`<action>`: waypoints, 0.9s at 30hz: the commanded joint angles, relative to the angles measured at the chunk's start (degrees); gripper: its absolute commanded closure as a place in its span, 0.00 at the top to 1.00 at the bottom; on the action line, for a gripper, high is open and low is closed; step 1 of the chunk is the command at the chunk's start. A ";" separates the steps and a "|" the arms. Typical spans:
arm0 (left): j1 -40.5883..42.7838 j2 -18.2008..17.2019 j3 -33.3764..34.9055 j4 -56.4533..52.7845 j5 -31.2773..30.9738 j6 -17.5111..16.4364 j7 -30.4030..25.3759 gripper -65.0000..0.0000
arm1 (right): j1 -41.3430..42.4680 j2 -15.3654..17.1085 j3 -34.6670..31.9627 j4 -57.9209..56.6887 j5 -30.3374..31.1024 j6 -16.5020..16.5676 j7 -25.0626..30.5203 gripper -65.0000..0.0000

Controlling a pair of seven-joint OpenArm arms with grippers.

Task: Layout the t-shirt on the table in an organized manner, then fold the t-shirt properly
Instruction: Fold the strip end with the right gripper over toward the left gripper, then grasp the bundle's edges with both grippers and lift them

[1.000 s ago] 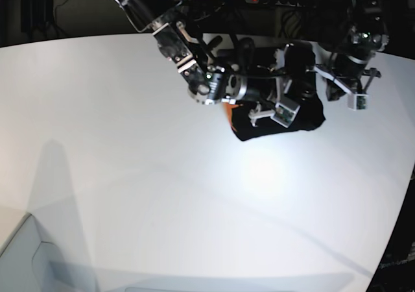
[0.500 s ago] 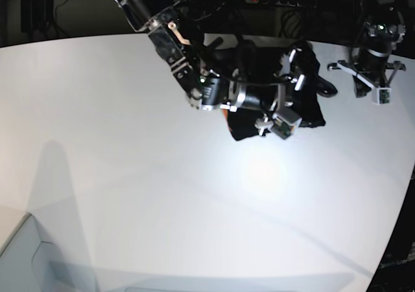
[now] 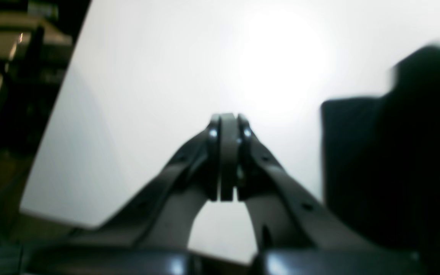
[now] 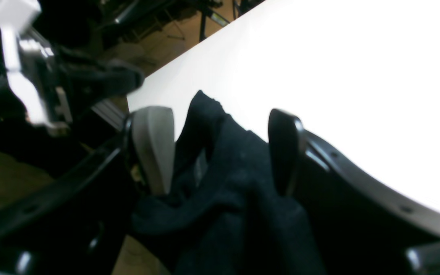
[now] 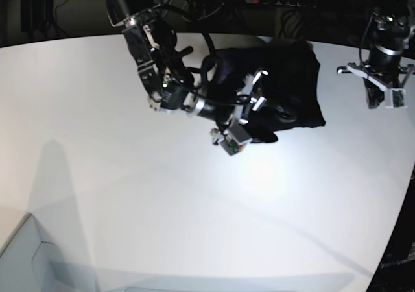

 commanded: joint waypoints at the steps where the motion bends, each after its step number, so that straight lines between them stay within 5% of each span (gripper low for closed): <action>1: 0.04 -0.52 -0.39 0.97 -0.02 0.11 -0.82 0.01 | 0.86 -0.70 -0.21 -0.45 0.78 0.62 1.10 0.60; 6: -1.10 0.98 -0.39 1.85 -0.02 0.11 -0.82 0.01 | 1.04 -1.49 -0.21 -6.17 0.78 0.62 1.37 0.60; 16: -2.42 1.07 0.05 2.55 -0.19 0.11 -0.82 0.01 | 3.67 -1.84 -5.48 -18.30 0.69 0.62 10.51 0.60; 27: -2.25 0.72 4.36 2.11 -14.26 0.11 -0.82 0.01 | 6.75 -2.02 -7.07 -27.53 0.69 0.62 16.31 0.60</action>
